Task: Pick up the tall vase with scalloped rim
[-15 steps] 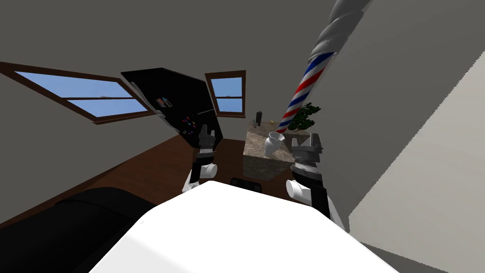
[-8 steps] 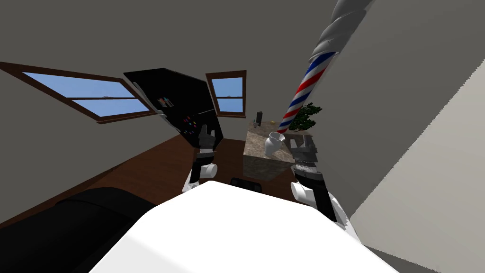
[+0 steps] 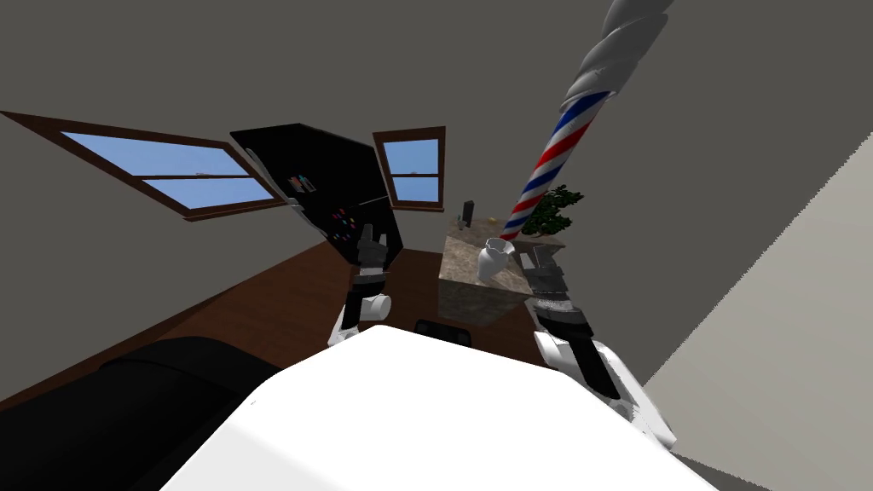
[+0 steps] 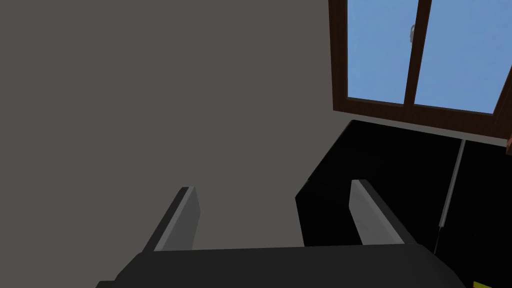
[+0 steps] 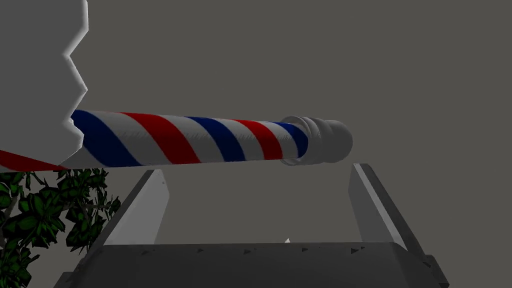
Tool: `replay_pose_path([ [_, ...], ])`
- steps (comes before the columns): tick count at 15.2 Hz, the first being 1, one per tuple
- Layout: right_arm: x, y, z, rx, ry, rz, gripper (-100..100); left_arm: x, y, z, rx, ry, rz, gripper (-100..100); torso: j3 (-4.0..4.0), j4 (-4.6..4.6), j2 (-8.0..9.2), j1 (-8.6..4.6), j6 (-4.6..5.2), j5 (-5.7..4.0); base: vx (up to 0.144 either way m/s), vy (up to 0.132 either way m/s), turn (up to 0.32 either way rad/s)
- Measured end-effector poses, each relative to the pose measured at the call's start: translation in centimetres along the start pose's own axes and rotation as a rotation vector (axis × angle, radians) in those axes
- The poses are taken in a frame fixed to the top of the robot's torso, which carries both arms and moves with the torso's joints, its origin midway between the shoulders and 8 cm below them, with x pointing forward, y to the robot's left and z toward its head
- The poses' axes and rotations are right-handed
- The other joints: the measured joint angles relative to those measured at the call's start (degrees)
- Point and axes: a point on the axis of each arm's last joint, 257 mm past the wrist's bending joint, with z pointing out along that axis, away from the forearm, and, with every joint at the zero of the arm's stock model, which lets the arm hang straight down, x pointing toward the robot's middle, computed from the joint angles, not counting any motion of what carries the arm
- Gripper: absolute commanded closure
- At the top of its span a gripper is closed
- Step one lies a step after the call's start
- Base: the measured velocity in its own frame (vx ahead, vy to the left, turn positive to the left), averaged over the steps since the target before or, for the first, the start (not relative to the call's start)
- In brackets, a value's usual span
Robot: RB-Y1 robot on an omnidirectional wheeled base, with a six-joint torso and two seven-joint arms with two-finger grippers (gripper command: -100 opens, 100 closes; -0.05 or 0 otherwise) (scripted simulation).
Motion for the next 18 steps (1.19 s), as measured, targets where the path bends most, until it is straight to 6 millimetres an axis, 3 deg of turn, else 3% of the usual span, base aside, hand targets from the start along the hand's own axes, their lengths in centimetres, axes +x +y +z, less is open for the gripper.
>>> replay_pose_path([
  [18,-0.5,-4.9,-1.7,0.041,0.343,-0.369,-100,0.0,0.0,0.0,0.0,0.0,0.0,0,0.0,0.0,0.0,0.03,0.0,0.01,-0.002,0.002,0.034],
])
